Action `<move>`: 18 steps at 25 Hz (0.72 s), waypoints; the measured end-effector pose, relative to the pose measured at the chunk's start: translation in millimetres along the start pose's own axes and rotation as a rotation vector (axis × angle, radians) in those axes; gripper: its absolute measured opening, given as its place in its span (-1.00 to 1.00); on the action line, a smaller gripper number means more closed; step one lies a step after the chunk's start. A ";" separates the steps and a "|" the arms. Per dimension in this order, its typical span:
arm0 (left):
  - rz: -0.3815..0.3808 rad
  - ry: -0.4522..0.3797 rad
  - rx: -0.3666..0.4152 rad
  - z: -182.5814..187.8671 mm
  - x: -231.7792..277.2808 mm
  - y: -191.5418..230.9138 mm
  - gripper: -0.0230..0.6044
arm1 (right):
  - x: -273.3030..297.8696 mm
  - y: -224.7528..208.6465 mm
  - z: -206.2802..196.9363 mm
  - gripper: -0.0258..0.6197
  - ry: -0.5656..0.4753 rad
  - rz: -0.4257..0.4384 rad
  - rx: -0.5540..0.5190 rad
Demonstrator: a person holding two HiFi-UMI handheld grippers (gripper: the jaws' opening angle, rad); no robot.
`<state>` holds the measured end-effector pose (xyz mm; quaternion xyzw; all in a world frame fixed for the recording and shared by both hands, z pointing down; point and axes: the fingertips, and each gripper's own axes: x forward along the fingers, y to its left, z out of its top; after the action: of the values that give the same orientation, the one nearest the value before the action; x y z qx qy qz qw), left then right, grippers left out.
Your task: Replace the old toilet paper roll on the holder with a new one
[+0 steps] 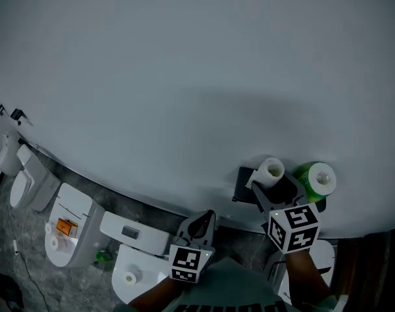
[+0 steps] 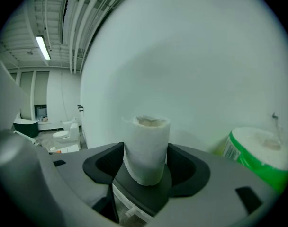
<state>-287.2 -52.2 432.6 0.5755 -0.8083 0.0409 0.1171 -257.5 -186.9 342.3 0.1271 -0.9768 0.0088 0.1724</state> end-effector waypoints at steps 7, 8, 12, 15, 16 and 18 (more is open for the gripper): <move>-0.039 -0.002 -0.004 0.1 -6.7 -1.3 -0.90 | -19.8 -2.7 1.8 -0.07 -0.037 -0.071 0.038; -0.046 -0.002 -0.005 0.2 -8.1 -1.6 -0.90 | -23.8 -2.8 1.4 -0.07 -0.044 -0.085 0.043; -0.080 -0.001 -0.006 -3.5 -13.1 -6.4 -0.90 | -38.4 -0.6 -3.5 -0.07 -0.072 -0.125 0.063; -0.105 0.008 -0.005 -7.6 -17.9 -10.4 -0.90 | -47.8 4.8 -7.1 -0.07 -0.089 -0.139 0.075; -0.113 0.011 -0.005 -9.4 -18.8 -11.5 -0.90 | -50.8 6.1 -8.8 -0.07 -0.093 -0.144 0.079; -0.130 0.016 -0.003 -12.6 -19.2 -14.9 -0.90 | -57.4 7.1 -12.8 -0.07 -0.101 -0.159 0.086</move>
<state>-265.4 -37.0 439.3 0.6262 -0.7684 0.0369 0.1269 -202.8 -165.2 335.1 0.2116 -0.9698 0.0305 0.1176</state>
